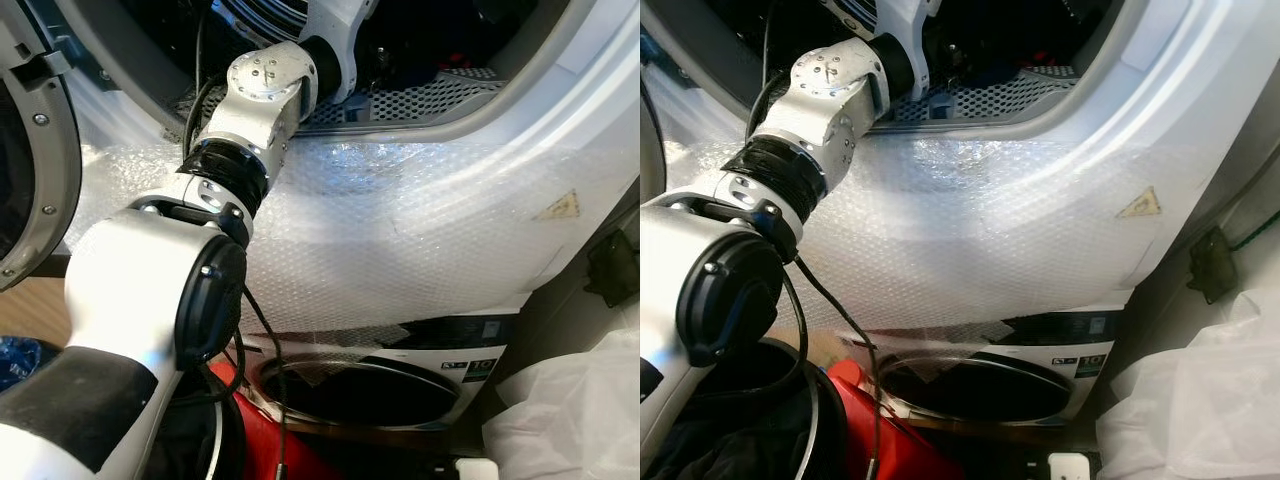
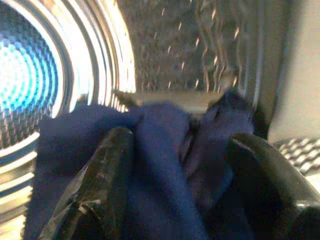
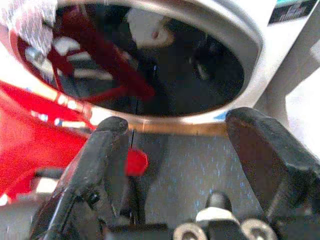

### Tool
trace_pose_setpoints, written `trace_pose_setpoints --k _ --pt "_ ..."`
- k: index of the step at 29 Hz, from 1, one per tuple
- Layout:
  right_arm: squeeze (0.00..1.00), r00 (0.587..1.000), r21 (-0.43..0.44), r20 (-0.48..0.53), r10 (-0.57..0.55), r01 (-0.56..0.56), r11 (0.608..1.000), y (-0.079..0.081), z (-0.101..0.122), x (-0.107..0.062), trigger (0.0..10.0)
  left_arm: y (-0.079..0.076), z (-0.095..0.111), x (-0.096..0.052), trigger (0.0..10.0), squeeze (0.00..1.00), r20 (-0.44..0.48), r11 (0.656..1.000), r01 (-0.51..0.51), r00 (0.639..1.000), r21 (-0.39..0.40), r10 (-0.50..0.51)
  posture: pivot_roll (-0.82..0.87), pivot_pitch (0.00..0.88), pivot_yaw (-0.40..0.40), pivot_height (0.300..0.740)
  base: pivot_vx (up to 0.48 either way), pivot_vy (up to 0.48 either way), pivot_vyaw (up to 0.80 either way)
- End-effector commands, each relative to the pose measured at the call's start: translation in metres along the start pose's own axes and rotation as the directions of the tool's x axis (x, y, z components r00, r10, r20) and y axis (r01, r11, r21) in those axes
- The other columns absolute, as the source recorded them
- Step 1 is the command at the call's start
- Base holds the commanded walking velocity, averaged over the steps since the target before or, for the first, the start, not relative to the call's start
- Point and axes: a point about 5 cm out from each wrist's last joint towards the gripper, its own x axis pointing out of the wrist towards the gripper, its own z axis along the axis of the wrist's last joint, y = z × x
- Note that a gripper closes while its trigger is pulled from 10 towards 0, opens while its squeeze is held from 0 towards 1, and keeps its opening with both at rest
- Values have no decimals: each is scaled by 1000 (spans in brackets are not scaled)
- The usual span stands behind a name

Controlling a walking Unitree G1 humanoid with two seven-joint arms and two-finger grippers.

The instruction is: Clothes washing

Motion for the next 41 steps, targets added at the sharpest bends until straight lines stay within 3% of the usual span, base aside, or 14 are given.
trace_pose_setpoints --k 1,6,10,11,13,15,19,22,24,25,26,29,34,41 --pt "0 998 3 -57 21 -20 1000 10 -12 -4 10000 6 26 3 10000 0 61 998 29 998 52 -32 -142 79 176 740 0 0 0" --pt "0 996 8 -81 28 -27 1000 19 -14 -2 10000 0 39 9 10000 0 54 988 78 995 135 -86 -113 70 178 740 0 0 0" --pt "0 994 -1 -106 39 -39 999 25 -14 1 10000 1 34 13 10000 0 -95 957 28 995 289 0 -93 60 183 740 0 0 0" --pt "0 993 2 -114 36 -35 999 26 -13 3 10000 4 36 13 10000 0 -135 907 26 990 421 35 -85 49 183 740 0 0 0" --pt "0 993 9 -115 34 -33 999 27 -13 4 10000 7 39 12 10000 0 -157 828 32 985 559 69 -68 42 182 740 0 0 0" --pt "0 990 4 -130 47 -47 999 30 -12 6 10000 14 45 10 10000 0 -173 663 34 974 748 146 -49 35 182 740 0 0 0" --pt "0 989 7 -139 56 -56 998 33 -11 8 10000 18 43 7 10000 0 -215 651 62 964 756 157 -19 21 174 740 0 0 0" --pt "0 985 -1 -146 96 -97 995 40 -6 13 10000 26 40 2 10000 0 -261 617 86 945 782 199 4 9 166 740 0 0 0" --pt "0 984 -4 -144 101 -102 995 40 -4 14 10000 26 40 1 10000 0 -267 633 90 945 769 189 9 7 163 740 0 0 0" --pt "0 984 -9 -142 105 -107 994 41 -2 17 10000 24 39 2 10000 925 -268 763 69 953 643 140 12 2 160 740 0 0 0" --pt "0 985 -13 -140 106 -109 994 41 -1 17 10000 22 38 3 10000 1000 -267 817 65 957 573 110 12 2 160 740 0 0 0" --pt "0 985 -12 -134 106 -109 994 41 2 19 10000 19 37 4 10000 1000 -258 894 64 964 444 59 9 0 162 740 0 0 0" --pt "0 985 -10 -138 104 -106 994 42 0 18 10000 19 38 5 10000 1000 -237 932 34 970 361 56 8 0 166 740 0 0 0" --pt "0 984 -11 -146 107 -109 994 43 -1 18 10000 20 38 5 10000 1000 -232 939 24 971 344 60 1 0 170 740 0 0 0"
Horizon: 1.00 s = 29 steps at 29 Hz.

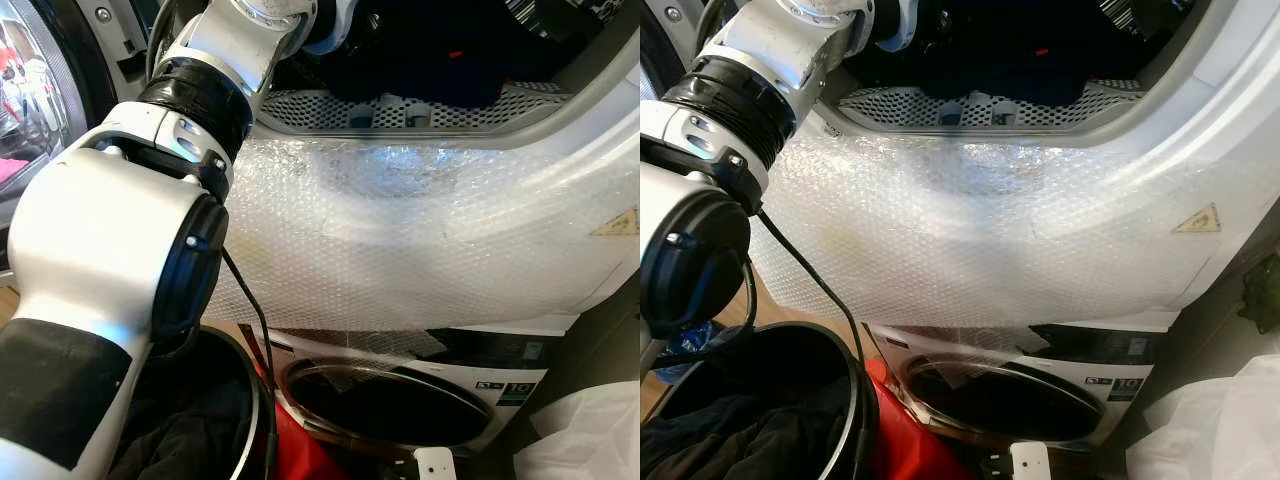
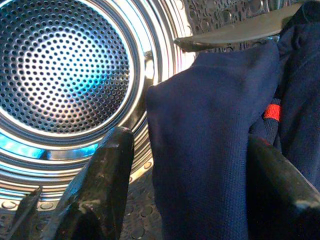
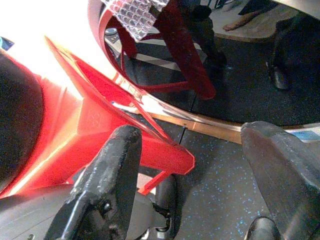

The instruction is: Clothes washing

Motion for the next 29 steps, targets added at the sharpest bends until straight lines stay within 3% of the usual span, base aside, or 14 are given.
trace_pose_setpoints --k 1,2,13,19,20,24,25,26,27,28,29 --pt "0 999 13 -36 16 -15 1000 7 -8 -2 10000 7 13 -2 10000 1000 28 999 -8 1000 31 7 1 0 170 740 0 0 0" --pt "0 999 14 -36 15 -15 1000 7 -8 -2 10000 5 12 -1 0 0 33 1000 1 999 23 -2 -1 0 171 740 0 0 0" --pt "0 999 13 -38 16 -15 1000 8 -9 -2 10000 3 10 -1 0 0 38 1000 24 999 15 -25 0 0 173 740 0 0 0" --pt "0 999 15 -40 20 -19 1000 10 -9 -2 10000 6 30 -1 0 0 111 998 -1 994 69 -7 0 0 176 740 0 0 0" --pt "0 999 15 -42 19 -19 1000 10 -10 -2 10000 7 40 -1 10000 0 164 994 -14 986 105 -4 3 0 175 740 0 0 0" --pt "0 999 15 -42 19 -19 1000 10 -10 -2 10000 5 42 -1 10000 0 190 995 -2 982 97 -17 3 0 175 740 0 0 0" --pt "0 999 15 -43 19 -18 1000 11 -10 -2 10000 -2 42 -2 10000 0 235 992 80 967 96 -101 -1 0 175 740 0 0 0" --pt "0 999 15 -43 19 -18 1000 11 -10 -2 10000 -2 42 -2 10000 0 235 992 80 967 96 -101 -1 0 175 740 0 0 0" --pt "0 999 16 -43 19 -18 1000 11 -9 -2 10000 -11 33 -3 10000 0 243 976 210 945 60 -218 -3 0 173 740 0 0 0" --pt "0 999 16 -43 19 -18 1000 11 -9 -2 10000 -11 33 -3 10000 0 243 976 210 945 60 -218 -3 0 173 740 0 0 0" --pt "0 999 13 -43 23 -23 1000 12 -9 -2 10000 -20 13 -4 10000 0 215 945 326 925 -21 -314 6 0 165 740 0 0 0"
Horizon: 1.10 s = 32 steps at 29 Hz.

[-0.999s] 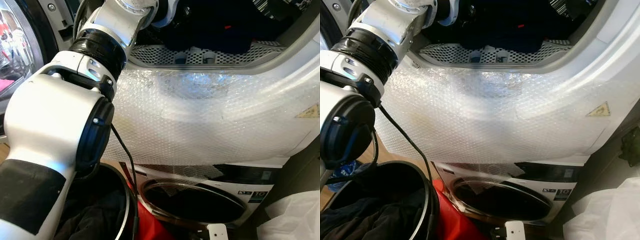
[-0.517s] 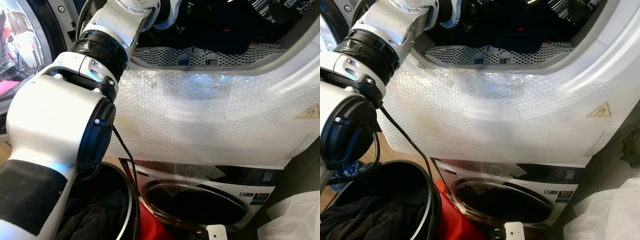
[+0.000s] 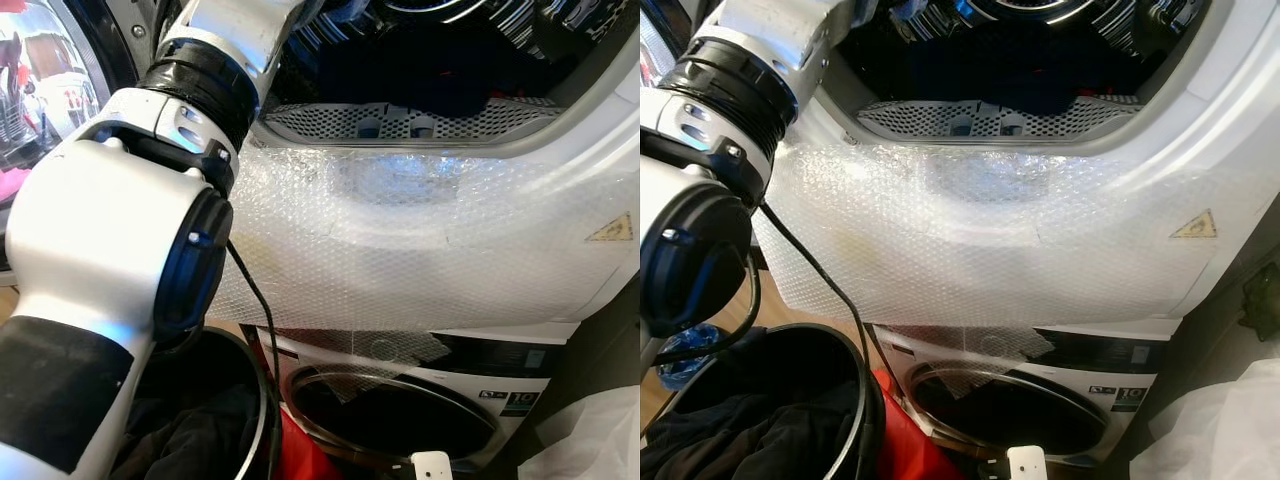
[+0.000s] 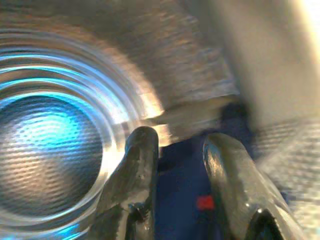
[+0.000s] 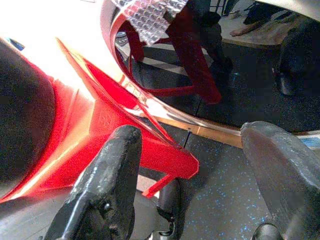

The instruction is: Clothes washing

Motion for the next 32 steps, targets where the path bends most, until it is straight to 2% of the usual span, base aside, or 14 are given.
trace_pose_setpoints --k 1,2,3,5,6,9,10,11,16,18,23,24,27,32 --pt "0 999 4 -25 20 -20 1000 7 -5 0 10000 -8 -23 -7 10000 0 -33 987 85 995 -139 -91 6 0 165 740 0 0 0" --pt "0 999 4 -25 20 -20 1000 7 -5 0 10000 -8 -23 -7 10000 0 -33 987 85 995 -139 -91 6 0 165 740 0 0 0" --pt "0 999 1 -28 20 -20 1000 6 -5 0 10000 -10 -33 -10 10000 192 -42 969 66 996 -237 -78 6 0 165 740 0 0 0" --pt "0 999 0 -28 20 -20 1000 6 -5 -1 10000 -11 -37 -11 10000 278 -39 955 58 997 -290 -72 8 0 162 740 0 0 0" --pt "0 999 -2 -28 21 -21 1000 6 -5 -1 10000 -13 -45 -12 10000 1000 -38 933 49 997 -356 -67 5 0 162 740 0 0 0" --pt "0 999 -1 -26 22 -22 1000 6 -5 -1 10000 -22 -62 -16 10000 1000 -50 897 36 997 -441 -65 3 0 161 740 0 0 0" --pt "0 999 -1 -27 23 -23 1000 6 -5 -1 10000 -27 -71 -18 10000 937 -62 890 46 995 -454 -84 -2 0 160 740 0 0 0" --pt "0 999 0 -27 23 -23 1000 7 -6 -1 10000 -32 -77 -20 10000 0 -64 879 65 992 -472 -108 -5 1 160 740 0 0 0" --pt "0 999 1 -31 23 -23 1000 8 -9 -3 10000 -39 -92 -33 10000 0 -35 850 128 985 -511 -170 -19 3 164 740 0 0 0" --pt "0 999 10 -27 21 -20 1000 8 -9 -3 10000 -37 -85 -39 10000 0 60 896 173 985 -410 -163 -22 0 167 740 0 0 0" --pt "0 999 15 -33 13 -12 1000 8 -10 -3 10000 -43 -71 -52 10000 0 152 970 156 980 -184 -129 -2 0 168 740 0 0 0" --pt "0 999 15 -33 13 -12 1000 8 -10 -3 10000 -43 -71 -52 10000 0 152 970 156 980 -184 -129 -2 0 168 740 0 0 0" --pt "0 999 11 -42 6 -6 1000 8 -9 -2 10000 -60 -53 -67 10000 0 244 978 118 967 -174 -74 13 0 166 740 0 0 0" --pt "0 996 -16 -61 -69 69 998 -1 -4 1 10000 -97 -48 -80 10000 0 207 983 -25 976 -179 63 87 0 157 740 0 0 0"
